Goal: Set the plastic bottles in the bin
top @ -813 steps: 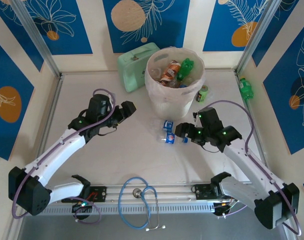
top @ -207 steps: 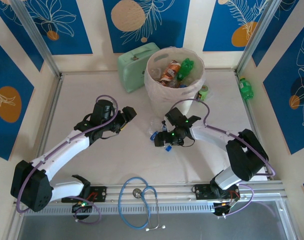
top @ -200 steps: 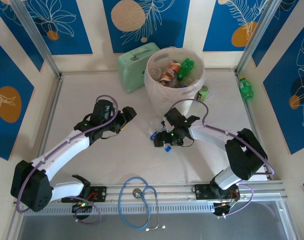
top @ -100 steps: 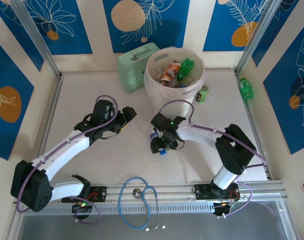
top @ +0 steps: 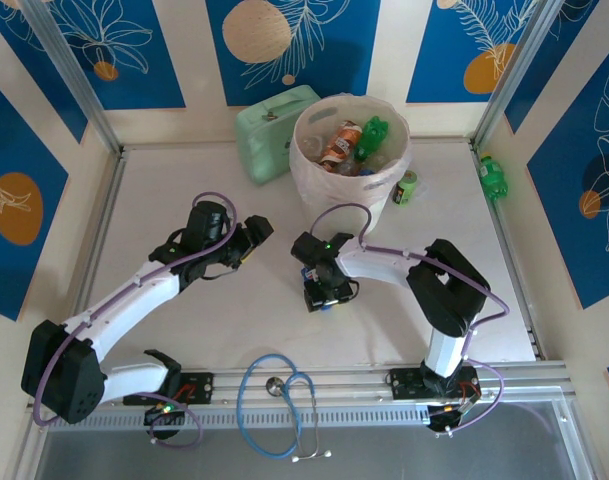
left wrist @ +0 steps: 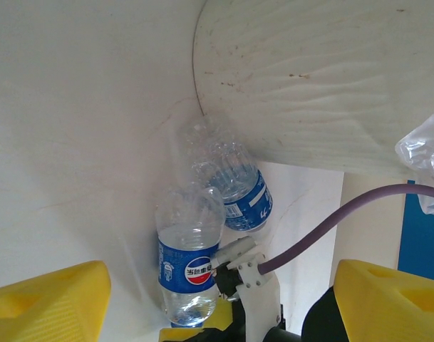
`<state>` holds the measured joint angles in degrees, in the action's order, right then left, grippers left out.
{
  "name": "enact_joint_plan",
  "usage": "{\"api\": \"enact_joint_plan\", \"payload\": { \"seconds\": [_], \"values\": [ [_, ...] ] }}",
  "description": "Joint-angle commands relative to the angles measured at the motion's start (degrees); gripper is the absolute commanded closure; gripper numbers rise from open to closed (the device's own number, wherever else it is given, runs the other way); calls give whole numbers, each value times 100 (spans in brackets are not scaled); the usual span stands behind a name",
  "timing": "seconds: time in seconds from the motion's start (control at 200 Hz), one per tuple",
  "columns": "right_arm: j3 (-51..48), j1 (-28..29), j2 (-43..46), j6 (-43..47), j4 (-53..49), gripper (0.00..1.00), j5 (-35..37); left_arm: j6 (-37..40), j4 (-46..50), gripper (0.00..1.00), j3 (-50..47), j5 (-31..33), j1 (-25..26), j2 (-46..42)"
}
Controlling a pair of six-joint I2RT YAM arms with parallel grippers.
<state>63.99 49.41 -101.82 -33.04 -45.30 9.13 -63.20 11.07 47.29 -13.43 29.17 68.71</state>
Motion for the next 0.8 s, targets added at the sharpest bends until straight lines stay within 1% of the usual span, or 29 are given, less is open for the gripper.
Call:
{"api": "enact_joint_plan", "payload": {
  "seconds": [0.0,0.2,0.335,0.465,0.57,0.645,0.79],
  "values": [
    [132,77,60,-27,-190,58,122,-60,-129,18,-64,-10,-7,-83],
    [123,223,283,-91,-259,68,366,-53,-111,18,-53,-19,-16,-90],
    [137,346,597,-261,-314,73,432,-37,-51,18,-27,5,-25,-136],
    [332,592,945,-347,-517,78,455,7,22,18,7,25,-32,-167],
    [664,697,1354,-435,-819,79,506,93,100,18,101,38,-28,-185],
    [1031,674,1706,-462,-1054,79,587,243,237,18,248,105,-26,-204],
    [2099,457,2117,-247,-1517,81,657,879,963,19,877,576,10,-326]
  ]
}}
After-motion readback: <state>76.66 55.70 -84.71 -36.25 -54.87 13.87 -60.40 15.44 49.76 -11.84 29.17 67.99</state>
